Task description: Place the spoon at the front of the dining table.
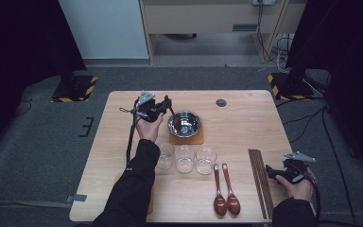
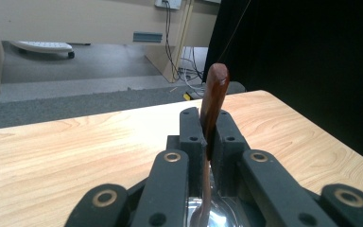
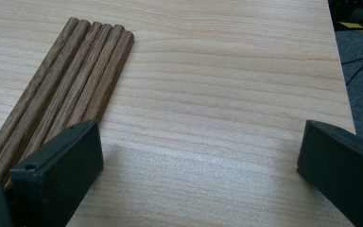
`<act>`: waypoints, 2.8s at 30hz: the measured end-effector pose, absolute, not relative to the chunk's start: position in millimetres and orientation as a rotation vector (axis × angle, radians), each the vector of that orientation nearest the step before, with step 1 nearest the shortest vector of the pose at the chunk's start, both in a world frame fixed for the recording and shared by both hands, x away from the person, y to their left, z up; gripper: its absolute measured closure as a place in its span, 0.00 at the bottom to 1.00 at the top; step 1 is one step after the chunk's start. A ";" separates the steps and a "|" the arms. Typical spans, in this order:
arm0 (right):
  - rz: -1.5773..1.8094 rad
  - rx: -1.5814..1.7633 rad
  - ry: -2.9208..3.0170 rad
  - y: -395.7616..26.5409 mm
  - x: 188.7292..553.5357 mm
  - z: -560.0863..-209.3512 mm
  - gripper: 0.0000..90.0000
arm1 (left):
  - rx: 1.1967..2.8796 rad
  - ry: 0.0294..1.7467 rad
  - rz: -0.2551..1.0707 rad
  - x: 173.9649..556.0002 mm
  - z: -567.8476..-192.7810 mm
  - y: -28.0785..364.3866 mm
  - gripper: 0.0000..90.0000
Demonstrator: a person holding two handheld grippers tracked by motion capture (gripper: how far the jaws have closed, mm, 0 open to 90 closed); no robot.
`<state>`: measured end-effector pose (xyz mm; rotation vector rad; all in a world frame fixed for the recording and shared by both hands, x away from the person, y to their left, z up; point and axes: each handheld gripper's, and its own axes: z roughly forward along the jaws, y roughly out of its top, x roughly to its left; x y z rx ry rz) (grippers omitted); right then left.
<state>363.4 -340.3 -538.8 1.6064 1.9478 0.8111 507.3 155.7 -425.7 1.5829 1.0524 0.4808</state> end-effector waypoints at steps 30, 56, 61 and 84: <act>0.811 1.606 1.948 -340.3 363.4 -538.8 0.01 | 1.617 1.107 0.466 508.5 -444.7 162.4 0.92; 0.811 1.606 1.948 -340.3 363.4 -538.8 0.01 | 1.664 1.156 0.471 507.1 -456.5 179.5 0.82; 0.811 1.606 1.948 -340.3 363.4 -538.8 0.01 | 1.680 1.166 0.469 507.1 -461.8 181.6 0.80; 0.811 1.606 1.948 -340.3 363.4 -538.8 0.01 | 1.727 1.179 0.418 501.2 -483.2 181.0 0.71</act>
